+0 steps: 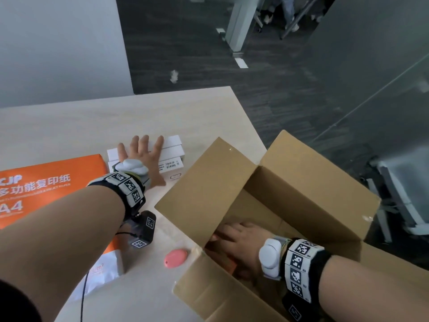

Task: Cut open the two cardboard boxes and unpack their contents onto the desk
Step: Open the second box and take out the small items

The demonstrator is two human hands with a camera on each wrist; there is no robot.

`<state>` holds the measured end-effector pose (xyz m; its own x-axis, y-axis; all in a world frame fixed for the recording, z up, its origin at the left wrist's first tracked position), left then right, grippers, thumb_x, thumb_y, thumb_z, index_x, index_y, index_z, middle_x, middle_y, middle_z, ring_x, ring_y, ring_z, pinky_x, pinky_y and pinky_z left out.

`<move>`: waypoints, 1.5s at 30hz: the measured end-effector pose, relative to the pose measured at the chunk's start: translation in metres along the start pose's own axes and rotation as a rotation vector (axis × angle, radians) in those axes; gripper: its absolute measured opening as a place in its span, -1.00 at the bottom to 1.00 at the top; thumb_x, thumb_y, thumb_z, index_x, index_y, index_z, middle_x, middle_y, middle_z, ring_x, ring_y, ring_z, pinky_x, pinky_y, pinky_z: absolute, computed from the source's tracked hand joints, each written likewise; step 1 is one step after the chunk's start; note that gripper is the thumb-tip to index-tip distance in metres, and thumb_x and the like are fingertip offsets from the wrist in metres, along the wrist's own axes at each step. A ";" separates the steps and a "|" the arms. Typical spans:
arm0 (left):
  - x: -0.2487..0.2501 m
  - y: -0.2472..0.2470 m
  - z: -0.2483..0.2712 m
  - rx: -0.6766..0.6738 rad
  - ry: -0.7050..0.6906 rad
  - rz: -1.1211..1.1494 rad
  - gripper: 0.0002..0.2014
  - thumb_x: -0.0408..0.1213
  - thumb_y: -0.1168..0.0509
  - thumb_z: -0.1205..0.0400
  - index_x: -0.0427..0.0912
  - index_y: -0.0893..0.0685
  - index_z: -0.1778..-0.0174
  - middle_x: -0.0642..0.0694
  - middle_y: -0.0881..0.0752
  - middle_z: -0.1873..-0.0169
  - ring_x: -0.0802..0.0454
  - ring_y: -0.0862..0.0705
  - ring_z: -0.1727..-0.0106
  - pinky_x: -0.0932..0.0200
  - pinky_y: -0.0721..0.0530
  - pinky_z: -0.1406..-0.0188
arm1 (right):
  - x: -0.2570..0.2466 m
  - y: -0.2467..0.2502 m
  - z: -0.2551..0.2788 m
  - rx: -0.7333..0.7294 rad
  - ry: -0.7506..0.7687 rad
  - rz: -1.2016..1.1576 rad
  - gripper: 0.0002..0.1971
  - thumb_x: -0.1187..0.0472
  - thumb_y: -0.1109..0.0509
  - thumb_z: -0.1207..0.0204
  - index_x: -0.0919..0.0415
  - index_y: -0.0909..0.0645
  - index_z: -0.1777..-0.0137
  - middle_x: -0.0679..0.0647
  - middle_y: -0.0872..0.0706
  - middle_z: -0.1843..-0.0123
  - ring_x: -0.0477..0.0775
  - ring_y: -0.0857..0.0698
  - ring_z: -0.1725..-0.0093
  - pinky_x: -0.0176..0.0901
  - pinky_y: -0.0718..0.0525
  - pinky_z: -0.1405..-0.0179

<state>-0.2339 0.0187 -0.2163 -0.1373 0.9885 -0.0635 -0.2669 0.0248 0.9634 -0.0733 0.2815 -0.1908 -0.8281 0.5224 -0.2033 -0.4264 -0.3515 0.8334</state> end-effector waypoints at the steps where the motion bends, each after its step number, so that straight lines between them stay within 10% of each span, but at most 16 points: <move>1: 0.001 0.000 0.001 -0.003 -0.007 0.015 0.34 0.43 -0.48 -0.28 0.15 0.30 -0.74 -0.19 0.07 -0.77 -0.26 0.12 -0.79 -0.46 0.14 -0.68 | 0.000 -0.001 0.001 0.000 -0.003 0.014 0.02 -0.13 -0.60 -0.09 -0.10 -0.23 -0.59 0.03 -0.24 -0.54 0.23 -0.63 -0.30 0.20 -0.74 -0.06; 12: -0.016 0.026 0.027 -0.007 -0.095 0.194 0.15 0.40 -0.45 -0.34 0.25 0.05 -0.77 0.02 0.00 -0.80 -0.08 0.11 -0.80 -0.32 0.02 -0.69 | -0.008 0.024 0.006 0.036 -0.036 -0.016 -0.36 -0.14 -0.22 -0.46 -0.25 -0.24 -0.59 0.02 -0.46 -0.38 0.20 -0.65 -0.19 0.09 -0.69 -0.03; 18: -0.041 0.085 0.061 0.112 -0.027 0.558 -0.52 -0.01 -0.42 -0.61 0.14 -0.60 -0.48 0.00 -0.60 -0.51 -0.12 -0.53 -0.51 -0.09 -0.49 -0.42 | 0.042 0.060 0.046 0.144 -0.258 -0.311 0.00 -0.24 -0.57 -0.21 -0.26 -0.16 -0.65 -0.17 -0.26 -0.37 -0.06 -0.58 -0.17 -0.28 -0.57 -0.07; 23: -0.016 0.141 0.111 0.226 -0.147 0.856 -0.86 -0.11 -0.40 -0.63 0.24 -0.70 -0.05 0.20 -0.77 -0.08 0.16 -0.74 -0.09 0.11 -0.66 -0.12 | 0.061 0.125 0.075 0.456 -0.342 -0.621 -0.09 -0.23 -0.51 -0.17 -0.41 -0.24 -0.58 -0.44 -0.25 -0.39 -0.25 -0.48 -0.37 -0.02 -0.62 -0.43; 27: 0.039 0.169 0.160 0.130 -0.392 0.889 -0.39 0.20 -0.53 -0.41 0.28 -0.59 -0.40 0.27 -0.65 -0.29 0.21 -0.65 -0.15 0.06 -0.65 -0.29 | 0.033 0.170 0.071 0.570 -0.226 -0.639 0.00 -0.10 -0.61 -0.23 -0.34 -0.18 -0.65 -0.22 -0.33 -0.45 -0.30 -0.42 -0.45 -0.18 -0.54 -0.46; 31: 0.072 0.174 0.183 0.080 -0.512 0.684 0.24 0.30 -0.65 -0.22 0.22 -0.06 -0.75 0.12 -0.53 -0.50 0.04 -0.51 -0.39 -0.03 -0.54 -0.44 | 0.003 0.199 0.051 0.651 -0.144 -0.681 0.15 0.00 -0.71 -0.20 -0.29 -0.05 -0.71 -0.16 -0.33 -0.47 -0.33 -0.45 -0.43 -0.33 -0.59 -0.31; 39: 0.021 0.146 0.179 0.133 -0.349 0.565 0.14 0.34 -0.54 -0.16 0.31 -0.16 -0.66 0.08 -0.51 -0.37 -0.03 -0.62 -0.30 -0.02 -0.66 -0.29 | -0.021 0.193 0.041 0.612 -0.105 -0.718 -0.17 -0.07 -0.54 -0.42 -0.54 -0.18 -0.59 -0.64 -0.28 -0.45 -0.20 -0.68 -0.21 -0.30 -0.63 -0.01; 45: -0.072 0.106 0.161 0.071 0.001 0.718 0.24 0.19 -0.44 -0.04 0.10 -0.19 -0.74 -0.12 -0.46 -0.44 -0.20 -0.66 -0.28 0.02 -0.61 -0.26 | 0.029 0.166 0.073 0.726 -0.285 -0.761 -0.53 0.07 -0.45 -0.60 -0.44 -0.48 -0.40 -0.32 -0.57 -0.36 -0.05 -0.73 0.04 -0.24 -0.67 -0.08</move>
<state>-0.0988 -0.0255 -0.0674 -0.2567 0.7643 0.5915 -0.0480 -0.6214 0.7820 -0.1418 0.2950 -0.0207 -0.2836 0.6032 -0.7455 -0.3973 0.6337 0.6638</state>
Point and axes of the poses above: each hand's wrist, its own z-axis away from the middle knuckle, its own y-axis out of the back of the hand, x = y × z, the point moved 9 cm from there along -z, towards the middle knuckle
